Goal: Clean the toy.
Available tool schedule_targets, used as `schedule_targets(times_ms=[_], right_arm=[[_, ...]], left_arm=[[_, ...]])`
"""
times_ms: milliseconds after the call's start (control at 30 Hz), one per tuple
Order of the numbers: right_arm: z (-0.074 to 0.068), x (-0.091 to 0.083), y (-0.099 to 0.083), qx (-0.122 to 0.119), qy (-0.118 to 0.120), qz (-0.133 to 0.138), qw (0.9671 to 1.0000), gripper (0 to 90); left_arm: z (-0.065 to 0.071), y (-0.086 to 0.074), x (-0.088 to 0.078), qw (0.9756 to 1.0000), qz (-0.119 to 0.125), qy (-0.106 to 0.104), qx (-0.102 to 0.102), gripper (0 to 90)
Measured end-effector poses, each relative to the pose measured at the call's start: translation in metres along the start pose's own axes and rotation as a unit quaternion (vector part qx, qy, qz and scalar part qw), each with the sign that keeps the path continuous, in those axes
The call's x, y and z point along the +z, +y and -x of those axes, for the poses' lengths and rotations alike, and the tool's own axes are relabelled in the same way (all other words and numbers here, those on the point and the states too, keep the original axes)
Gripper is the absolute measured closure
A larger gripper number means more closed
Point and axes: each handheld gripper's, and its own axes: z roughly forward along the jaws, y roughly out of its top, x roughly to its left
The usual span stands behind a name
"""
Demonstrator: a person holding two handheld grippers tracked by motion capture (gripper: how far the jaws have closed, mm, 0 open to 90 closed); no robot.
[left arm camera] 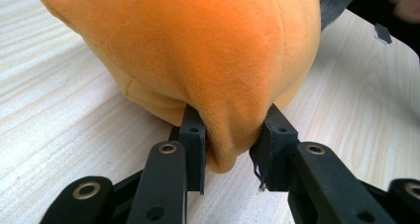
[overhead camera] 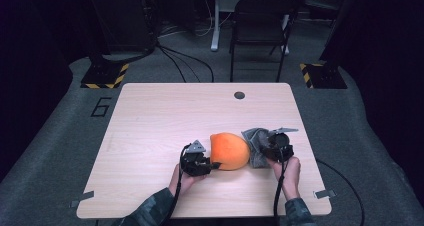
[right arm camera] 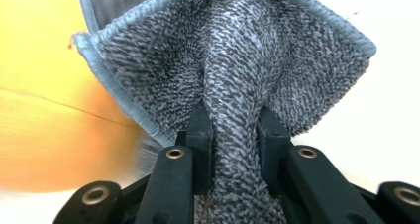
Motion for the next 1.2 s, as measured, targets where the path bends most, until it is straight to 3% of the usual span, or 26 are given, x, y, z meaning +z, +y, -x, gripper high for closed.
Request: schedule_targets(times_ms=[100,200,267,333,433,500,567,667,833,967,1200], right_arm=[[-0.011,-0.026,0.011,0.002,0.036,0.043,0.9984,73.5],[-0.035,-0.041,0.021,-0.004,0.089,0.081,0.9927,73.4],[-0.053,-0.042,0.024,-0.018,0.121,0.094,0.9880,73.4],[-0.072,-0.037,0.024,-0.039,0.125,0.099,0.9864,73.4],[-0.088,-0.015,0.017,-0.078,0.085,0.078,0.9902,73.4],[-0.085,-0.006,0.013,-0.092,0.068,0.071,0.9909,73.4],[-0.078,-0.004,0.012,-0.079,0.071,0.069,0.9920,73.1],[-0.070,-0.005,0.011,-0.088,0.052,0.067,0.9925,72.7],[-0.053,-0.003,0.008,-0.066,0.046,0.059,0.9950,72.4],[-0.040,0.000,0.003,-0.048,0.025,0.057,0.9969,72.4],[-0.018,0.015,-0.005,-0.022,-0.001,0.022,0.9995,73.1]], left_arm=[[0.000,0.000,0.000,1.0000,-0.002,0.000,0.005,69.0],[0.001,0.000,0.001,1.0000,-0.002,0.002,0.009,69.0],[0.001,0.000,0.000,0.9999,-0.004,0.004,0.013,69.0],[0.001,-0.001,0.001,0.9999,-0.003,0.004,0.013,69.1],[0.000,-0.001,0.001,0.9998,-0.006,0.006,0.016,69.0],[0.000,-0.001,0.001,0.9999,-0.006,0.004,0.011,69.0],[0.000,-0.001,0.002,0.9999,-0.005,0.003,0.014,69.0],[0.000,-0.001,0.002,0.9999,-0.006,0.002,0.015,68.9],[0.001,-0.002,0.002,0.9999,-0.004,0.004,0.014,68.7],[0.000,-0.001,0.002,0.9999,-0.002,0.000,0.017,68.7],[-0.001,-0.002,0.002,0.9998,-0.004,-0.001,0.021,68.7]])
